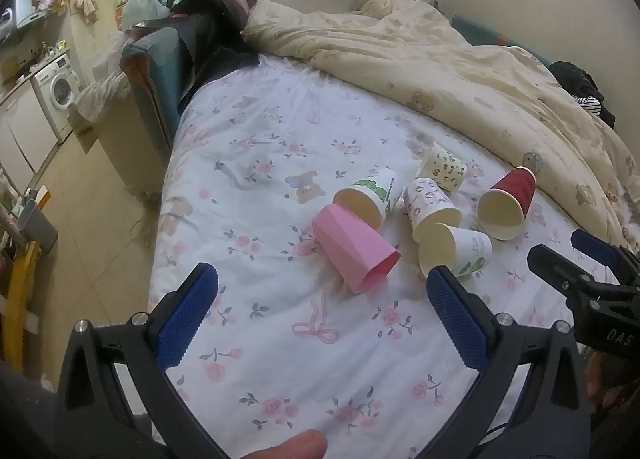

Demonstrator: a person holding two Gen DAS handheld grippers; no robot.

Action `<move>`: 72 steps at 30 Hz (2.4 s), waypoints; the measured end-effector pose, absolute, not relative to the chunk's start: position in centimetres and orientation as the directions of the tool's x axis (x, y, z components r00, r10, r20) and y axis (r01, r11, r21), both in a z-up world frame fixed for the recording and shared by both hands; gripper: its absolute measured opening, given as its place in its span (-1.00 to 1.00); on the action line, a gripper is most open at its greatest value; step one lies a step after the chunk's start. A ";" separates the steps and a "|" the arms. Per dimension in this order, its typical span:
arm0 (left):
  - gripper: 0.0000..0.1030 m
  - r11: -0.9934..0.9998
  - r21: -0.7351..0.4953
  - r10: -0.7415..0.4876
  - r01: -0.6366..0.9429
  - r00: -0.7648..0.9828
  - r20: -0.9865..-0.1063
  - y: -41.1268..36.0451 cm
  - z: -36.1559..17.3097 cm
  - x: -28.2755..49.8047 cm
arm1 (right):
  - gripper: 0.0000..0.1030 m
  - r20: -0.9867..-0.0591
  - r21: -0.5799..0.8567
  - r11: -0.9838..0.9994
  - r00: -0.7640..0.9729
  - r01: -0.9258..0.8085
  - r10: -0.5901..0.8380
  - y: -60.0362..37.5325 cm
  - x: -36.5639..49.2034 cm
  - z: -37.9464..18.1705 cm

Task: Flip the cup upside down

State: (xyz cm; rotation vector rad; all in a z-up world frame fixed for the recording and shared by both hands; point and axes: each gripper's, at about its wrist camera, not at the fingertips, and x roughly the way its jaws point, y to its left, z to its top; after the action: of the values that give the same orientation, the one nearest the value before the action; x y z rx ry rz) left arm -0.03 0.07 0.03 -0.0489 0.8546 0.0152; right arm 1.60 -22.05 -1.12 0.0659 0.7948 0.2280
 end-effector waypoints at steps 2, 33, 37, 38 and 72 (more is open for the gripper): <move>1.00 0.999 -0.040 -0.006 -0.036 0.657 -0.754 0.2 0.1 0.0 | 0.99 -0.709 0.136 0.976 0.671 -0.172 0.217 -22.0 1.7 -1.1; 1.00 0.999 -0.029 -0.005 -0.026 0.653 -0.757 -0.3 0.3 -0.4 | 0.99 -0.712 0.153 0.973 0.664 -0.173 0.230 -21.9 1.7 -1.3; 1.00 0.999 -0.029 -0.004 -0.028 0.652 -0.758 -0.4 0.4 -0.5 | 0.99 -0.714 0.160 0.972 0.660 -0.171 0.234 -22.0 1.8 -1.3; 1.00 0.999 -0.028 -0.003 -0.028 0.652 -0.758 -0.4 0.2 -0.3 | 0.99 -0.714 0.161 0.972 0.659 -0.172 0.234 -22.0 1.8 -1.2; 1.00 0.999 -0.024 -0.002 -0.025 0.650 -0.760 -0.5 0.1 -0.2 | 0.99 -0.714 0.164 0.972 0.659 -0.169 0.235 -22.2 1.8 -1.3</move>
State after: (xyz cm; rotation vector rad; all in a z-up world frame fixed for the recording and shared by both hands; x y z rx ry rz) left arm -0.22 -0.49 0.14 -0.0329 0.8628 0.0131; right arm 1.81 -22.21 -1.27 0.0857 0.8198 0.2286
